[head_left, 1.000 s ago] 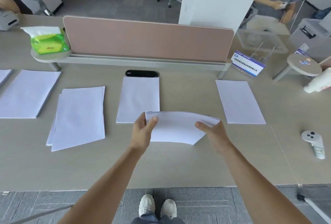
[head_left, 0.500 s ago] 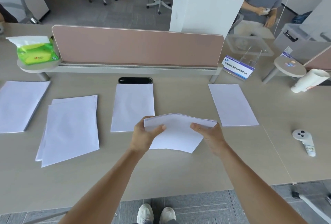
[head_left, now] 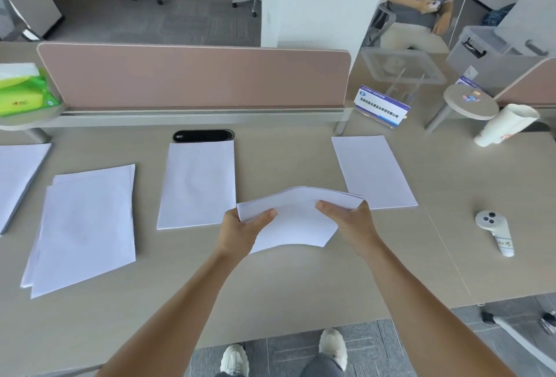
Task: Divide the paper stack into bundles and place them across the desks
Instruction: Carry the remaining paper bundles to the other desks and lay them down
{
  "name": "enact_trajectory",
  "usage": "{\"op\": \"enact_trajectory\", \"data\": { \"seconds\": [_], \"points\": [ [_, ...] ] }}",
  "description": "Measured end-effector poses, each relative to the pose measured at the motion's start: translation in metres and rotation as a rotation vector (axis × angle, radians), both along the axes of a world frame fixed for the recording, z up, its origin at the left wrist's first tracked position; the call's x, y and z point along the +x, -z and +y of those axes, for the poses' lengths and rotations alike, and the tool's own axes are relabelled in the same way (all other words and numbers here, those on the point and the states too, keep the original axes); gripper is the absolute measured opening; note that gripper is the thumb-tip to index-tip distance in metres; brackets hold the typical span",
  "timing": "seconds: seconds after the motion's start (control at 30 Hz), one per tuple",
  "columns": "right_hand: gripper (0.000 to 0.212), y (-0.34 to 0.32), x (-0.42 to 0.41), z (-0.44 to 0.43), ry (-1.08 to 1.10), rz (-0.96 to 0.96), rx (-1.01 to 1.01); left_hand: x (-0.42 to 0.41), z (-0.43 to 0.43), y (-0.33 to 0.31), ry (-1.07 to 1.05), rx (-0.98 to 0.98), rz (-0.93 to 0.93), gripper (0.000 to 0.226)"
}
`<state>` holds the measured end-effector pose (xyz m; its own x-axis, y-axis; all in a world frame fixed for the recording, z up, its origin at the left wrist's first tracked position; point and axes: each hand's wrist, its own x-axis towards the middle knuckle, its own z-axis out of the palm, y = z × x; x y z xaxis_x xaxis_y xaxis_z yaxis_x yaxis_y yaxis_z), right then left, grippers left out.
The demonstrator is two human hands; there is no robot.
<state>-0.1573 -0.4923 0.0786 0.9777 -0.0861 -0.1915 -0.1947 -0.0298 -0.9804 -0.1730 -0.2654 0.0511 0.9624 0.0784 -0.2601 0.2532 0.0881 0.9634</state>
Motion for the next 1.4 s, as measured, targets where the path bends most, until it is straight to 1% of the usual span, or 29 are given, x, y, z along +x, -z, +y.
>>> {"op": "enact_trajectory", "data": {
  "seconds": [0.1, 0.23, 0.33, 0.37, 0.43, 0.47, 0.5, 0.57, 0.6, 0.67, 0.73, 0.77, 0.83, 0.87, 0.93, 0.97, 1.03, 1.1, 1.17, 1.2, 1.27, 1.33, 1.4],
  "points": [
    [0.010, -0.014, 0.008, -0.035, 0.007, -0.023, 0.001, 0.013, -0.033, -0.014, 0.002, 0.032, -0.031, 0.009],
    [0.013, -0.037, 0.025, -0.105, 0.016, -0.076, 0.011, 0.030, -0.093, -0.036, 0.051, 0.043, -0.140, 0.017],
    [0.017, -0.054, 0.038, -0.165, 0.019, -0.112, 0.057, 0.039, -0.149, -0.044, 0.069, 0.083, -0.193, 0.024],
    [0.018, -0.060, 0.043, -0.184, 0.018, -0.116, 0.067, 0.042, -0.168, -0.047, 0.058, 0.126, -0.203, 0.030],
    [0.014, -0.070, 0.053, -0.219, 0.006, -0.111, 0.069, 0.050, -0.205, -0.050, 0.013, 0.268, -0.245, 0.059],
    [0.012, -0.076, 0.058, -0.235, 0.001, -0.103, 0.072, 0.054, -0.222, -0.052, -0.002, 0.334, -0.294, 0.071],
    [0.011, -0.082, 0.063, -0.250, -0.003, -0.094, 0.082, 0.059, -0.239, -0.055, -0.016, 0.373, -0.345, 0.073],
    [0.010, -0.097, 0.076, -0.277, -0.017, -0.078, 0.100, 0.066, -0.269, -0.069, -0.034, 0.380, -0.371, 0.059],
    [0.010, -0.104, 0.084, -0.290, -0.022, -0.080, 0.090, 0.071, -0.282, -0.077, -0.035, 0.354, -0.352, 0.055],
    [0.012, -0.112, 0.096, -0.316, -0.021, -0.082, 0.028, 0.082, -0.304, -0.087, -0.013, 0.289, -0.290, 0.059],
    [0.037, -0.111, 0.104, -0.337, 0.007, -0.040, -0.067, 0.097, -0.319, -0.088, -0.002, 0.208, -0.239, 0.060],
    [0.043, -0.107, 0.105, -0.344, 0.013, -0.018, -0.106, 0.104, -0.325, -0.089, 0.004, 0.155, -0.220, 0.059],
    [0.028, -0.097, 0.103, -0.352, 0.030, -0.029, -0.128, 0.121, -0.336, -0.088, 0.024, 0.048, -0.159, 0.060],
    [0.022, -0.091, 0.102, -0.354, 0.047, -0.057, -0.145, 0.129, -0.342, -0.087, 0.033, -0.004, -0.119, 0.056],
    [0.025, -0.083, 0.103, -0.358, 0.062, -0.114, -0.255, 0.142, -0.355, -0.080, 0.043, -0.056, -0.007, 0.049],
    [0.024, -0.081, 0.103, -0.361, 0.048, -0.126, -0.326, 0.148, -0.363, -0.075, 0.047, -0.047, 0.062, 0.049],
    [0.018, -0.072, 0.108, -0.379, 0.044, -0.074, -0.448, 0.154, -0.381, -0.063, 0.071, -0.045, 0.199, 0.047],
    [0.016, -0.059, 0.111, -0.407, 0.077, 0.034, -0.491, 0.154, -0.403, -0.046, 0.117, -0.130, 0.342, 0.041],
    [0.023, -0.042, 0.118, -0.437, 0.126, 0.139, -0.491, 0.151, -0.429, -0.027, 0.164, -0.196, 0.458, 0.041],
    [0.027, -0.033, 0.123, -0.451, 0.147, 0.185, -0.490, 0.150, -0.443, -0.017, 0.179, -0.173, 0.481, 0.043],
    [0.024, -0.017, 0.136, -0.472, 0.143, 0.241, -0.495, 0.152, -0.470, 0.006, 0.179, -0.046, 0.477, 0.044],
    [0.021, -0.001, 0.153, -0.488, 0.126, 0.266, -0.475, 0.159, -0.496, 0.023, 0.119, 0.048, 0.456, 0.039],
    [0.024, 0.014, 0.174, -0.503, 0.109, 0.292, -0.437, 0.173, -0.517, 0.031, 0.054, 0.102, 0.446, 0.037]
  ]
}}
